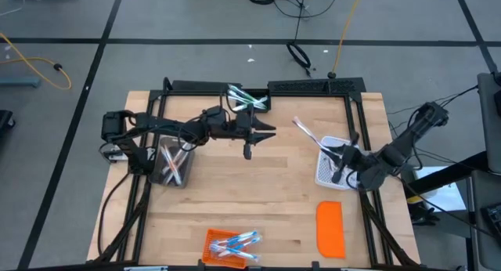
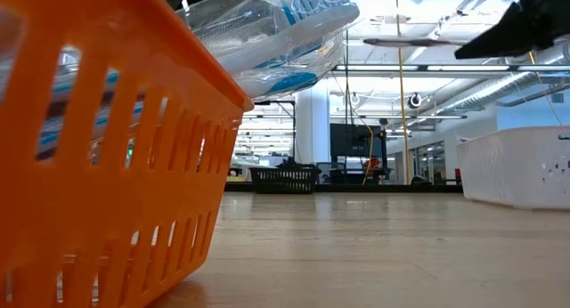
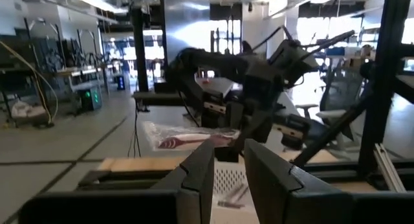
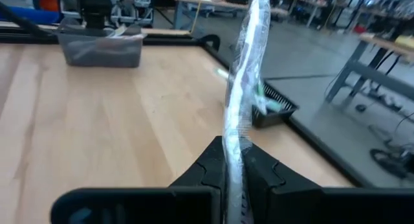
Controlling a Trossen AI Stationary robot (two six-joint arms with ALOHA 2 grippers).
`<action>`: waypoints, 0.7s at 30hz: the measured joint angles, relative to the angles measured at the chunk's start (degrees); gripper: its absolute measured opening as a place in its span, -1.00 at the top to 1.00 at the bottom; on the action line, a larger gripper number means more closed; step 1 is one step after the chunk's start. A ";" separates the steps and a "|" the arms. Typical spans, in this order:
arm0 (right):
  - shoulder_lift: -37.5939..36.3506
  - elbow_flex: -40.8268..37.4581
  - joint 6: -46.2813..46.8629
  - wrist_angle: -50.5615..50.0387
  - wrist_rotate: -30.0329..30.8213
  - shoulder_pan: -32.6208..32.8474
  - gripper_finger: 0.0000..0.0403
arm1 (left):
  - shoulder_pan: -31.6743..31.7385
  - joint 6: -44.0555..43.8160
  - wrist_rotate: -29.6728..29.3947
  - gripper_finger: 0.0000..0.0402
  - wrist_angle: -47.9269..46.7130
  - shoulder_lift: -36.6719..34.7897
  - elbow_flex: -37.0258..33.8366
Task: Pick & Place Toothbrushes
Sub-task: Put the purple toothbrush into the white bin
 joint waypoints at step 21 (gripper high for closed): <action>-0.63 7.19 36.23 -38.17 -19.57 4.94 0.94 | -0.13 -0.31 -0.01 0.57 -8.04 0.00 0.00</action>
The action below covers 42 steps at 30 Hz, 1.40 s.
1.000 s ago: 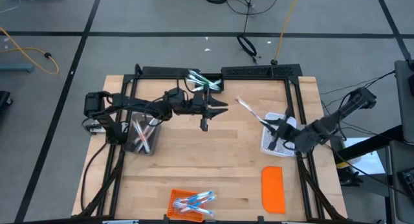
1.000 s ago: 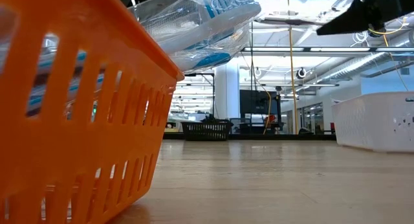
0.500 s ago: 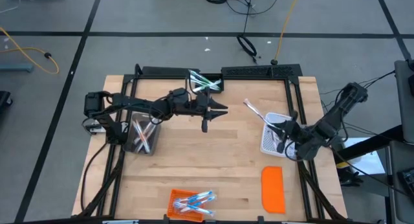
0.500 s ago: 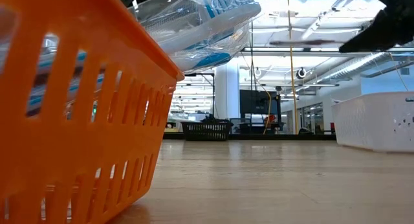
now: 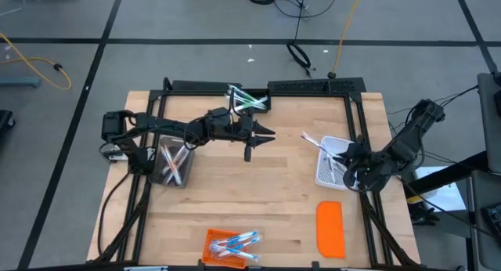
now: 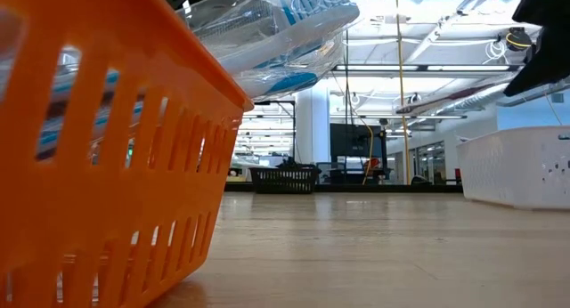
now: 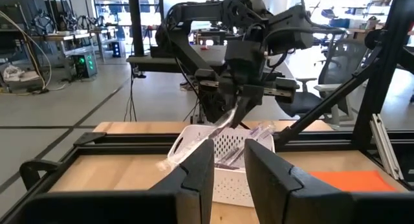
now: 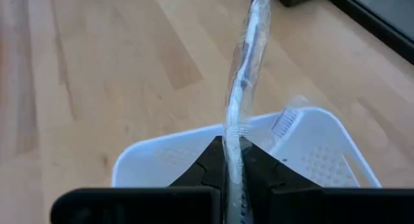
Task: Pick & Place Toothbrushes
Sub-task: Put the purple toothbrush into the white bin
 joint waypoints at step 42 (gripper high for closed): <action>6.77 20.78 11.69 -17.56 -40.76 -0.22 0.87 | -0.51 -0.77 -0.02 0.57 -0.23 0.02 0.00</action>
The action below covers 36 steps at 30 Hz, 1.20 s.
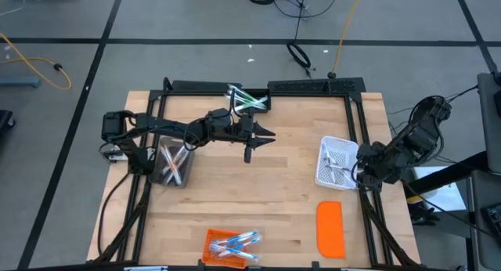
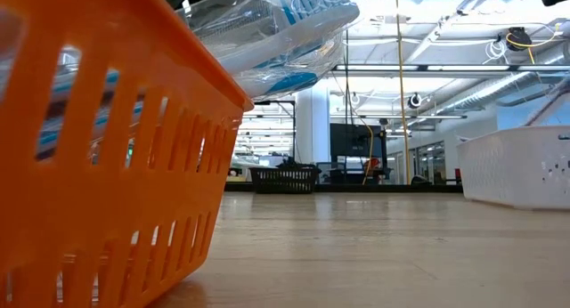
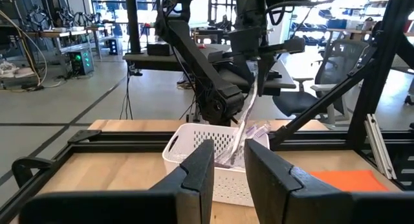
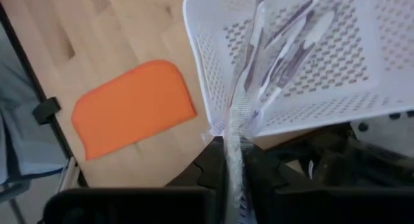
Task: Pick & Place Toothbrushes
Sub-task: Put the purple toothbrush into the white bin, then return to Home Position
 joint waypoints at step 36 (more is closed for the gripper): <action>4.17 -0.11 -9.27 10.79 15.15 -0.02 0.19 | 0.01 -0.40 0.04 0.57 -0.36 0.00 0.00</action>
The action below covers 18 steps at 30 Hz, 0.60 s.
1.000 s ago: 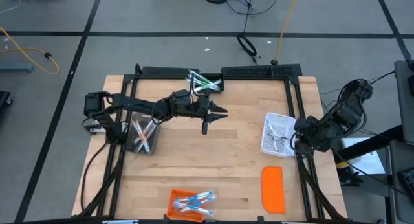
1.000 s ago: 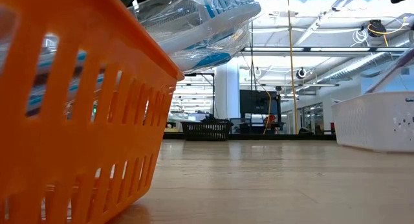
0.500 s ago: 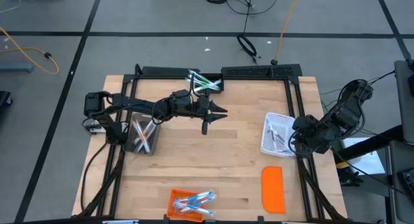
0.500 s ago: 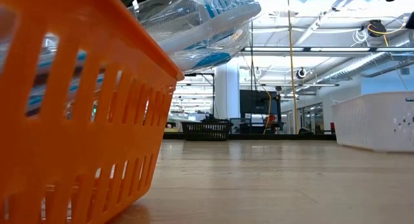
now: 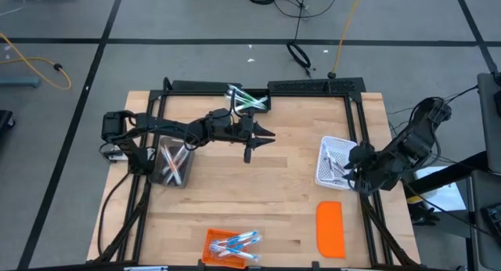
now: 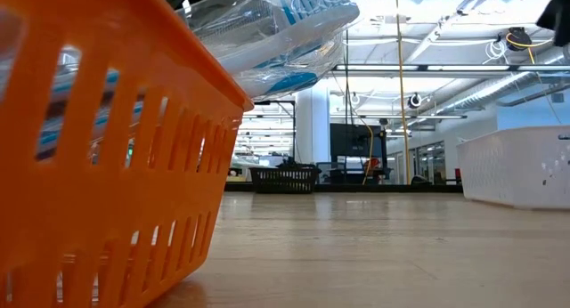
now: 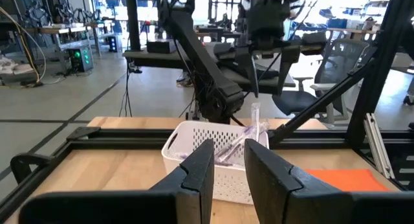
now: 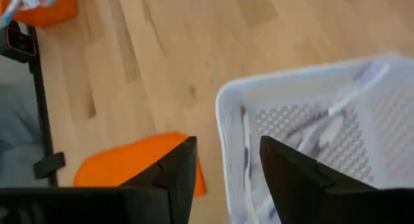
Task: Pick & Place Toothbrushes
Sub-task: Return to Home Position
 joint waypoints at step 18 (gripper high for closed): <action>7.83 -11.61 -36.42 43.23 30.03 -7.40 0.29 | -1.88 1.51 -3.26 0.57 -10.55 -0.60 -0.02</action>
